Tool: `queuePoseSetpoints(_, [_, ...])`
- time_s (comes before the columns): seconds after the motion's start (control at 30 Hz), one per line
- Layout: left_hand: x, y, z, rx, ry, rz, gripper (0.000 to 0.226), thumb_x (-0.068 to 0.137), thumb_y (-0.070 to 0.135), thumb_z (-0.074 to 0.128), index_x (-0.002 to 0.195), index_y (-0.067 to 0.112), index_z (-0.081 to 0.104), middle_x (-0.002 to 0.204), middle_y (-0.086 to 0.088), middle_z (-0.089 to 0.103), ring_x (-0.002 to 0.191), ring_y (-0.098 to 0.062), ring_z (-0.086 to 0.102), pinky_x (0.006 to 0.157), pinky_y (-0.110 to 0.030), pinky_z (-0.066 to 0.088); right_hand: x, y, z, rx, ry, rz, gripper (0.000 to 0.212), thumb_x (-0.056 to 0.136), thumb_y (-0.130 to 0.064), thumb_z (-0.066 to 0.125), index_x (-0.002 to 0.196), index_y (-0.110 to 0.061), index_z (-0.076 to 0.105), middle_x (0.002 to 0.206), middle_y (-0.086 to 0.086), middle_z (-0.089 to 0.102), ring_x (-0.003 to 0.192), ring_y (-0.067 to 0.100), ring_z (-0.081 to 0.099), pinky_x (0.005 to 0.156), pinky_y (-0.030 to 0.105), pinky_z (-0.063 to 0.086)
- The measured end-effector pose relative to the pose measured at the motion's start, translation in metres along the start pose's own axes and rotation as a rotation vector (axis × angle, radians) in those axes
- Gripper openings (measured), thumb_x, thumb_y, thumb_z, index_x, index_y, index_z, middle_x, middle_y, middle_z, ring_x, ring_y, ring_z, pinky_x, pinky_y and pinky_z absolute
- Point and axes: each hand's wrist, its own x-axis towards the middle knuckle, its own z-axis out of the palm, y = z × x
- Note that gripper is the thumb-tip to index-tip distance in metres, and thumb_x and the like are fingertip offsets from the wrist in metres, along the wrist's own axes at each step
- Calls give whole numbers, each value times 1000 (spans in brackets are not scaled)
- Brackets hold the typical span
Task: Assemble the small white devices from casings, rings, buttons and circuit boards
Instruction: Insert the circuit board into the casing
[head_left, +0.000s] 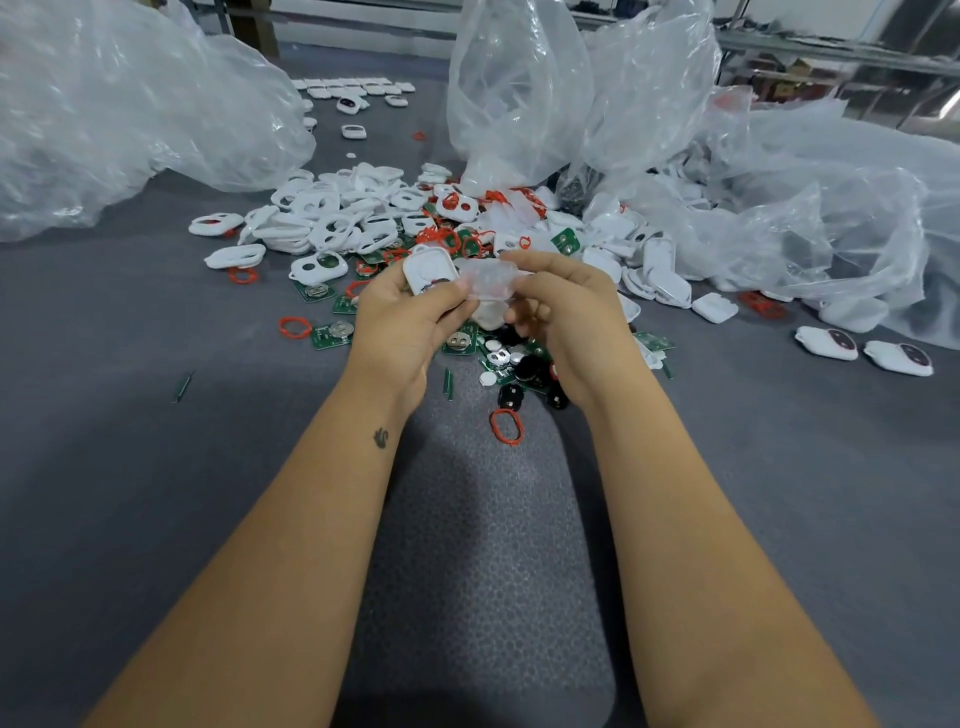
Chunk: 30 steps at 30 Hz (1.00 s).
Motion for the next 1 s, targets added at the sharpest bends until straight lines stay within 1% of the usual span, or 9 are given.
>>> queuePoseSetpoints(0.13, [2,-2,0,-4,28,-3,16,88,-9,61,100,1,62,93,-10,68,80,-13,70,71,-20,56,-1,-1,-1,53,-21,35,23,86,4,53,93,-10,69,69,6,68,54,12,57,53,21,45])
queuePoseSetpoints(0.23, [4,-4,-1,-10,28,-1,21,88,-9,61,109,-4,60,99,-14,68,85,-16,70,74,-22,56,-2,1,0,-81,-37,31,11,89,-5,58,94,-10,67,74,5,69,61,13,59,58,24,46])
queuePoseSetpoints(0.37, [3,-5,0,-12,-5,-18,14,90,-8,59,102,-3,62,93,-11,70,81,-14,71,72,-22,56,-4,5,4,-220,18,-50,2,88,-9,65,88,-9,67,74,4,66,59,7,60,59,20,48])
queuePoseSetpoints(0.47, [2,-3,2,-68,-11,-85,9,94,-1,55,93,2,64,87,-10,72,79,-17,72,71,-26,58,-3,5,3,-202,77,-78,12,88,-6,64,80,-13,68,67,2,63,57,6,56,57,19,47])
queuePoseSetpoints(0.63, [-1,3,2,-248,-39,-202,22,99,11,41,97,-1,60,82,-14,75,77,-25,73,67,-33,60,-3,4,3,-179,118,-140,21,87,-5,67,75,-22,71,57,-13,62,54,0,54,55,14,45])
queuePoseSetpoints(0.7, [-2,3,3,-244,-59,-218,25,98,8,38,100,-5,60,88,-19,74,80,-28,73,70,-34,60,-2,4,3,-174,136,-171,22,86,-4,68,79,-25,72,61,-11,61,57,1,53,56,15,45])
queuePoseSetpoints(0.77, [-2,3,4,-241,-62,-231,25,100,7,37,104,-7,57,89,-23,72,81,-30,73,70,-35,60,-3,4,3,-174,144,-188,20,86,-6,68,84,-25,73,65,0,57,60,7,51,58,18,44])
queuePoseSetpoints(0.9, [0,1,4,-177,-75,-203,23,103,9,41,108,-7,56,90,-25,72,85,-32,73,70,-34,60,0,2,1,-91,169,-146,22,87,2,58,87,-13,74,63,2,60,62,16,55,62,25,49])
queuePoseSetpoints(1.0, [0,0,3,-146,-85,-188,22,103,11,45,109,-4,59,98,-25,72,91,-35,72,73,-34,60,1,-1,0,104,103,-101,26,86,7,47,84,-3,72,64,3,64,61,14,59,71,31,53])
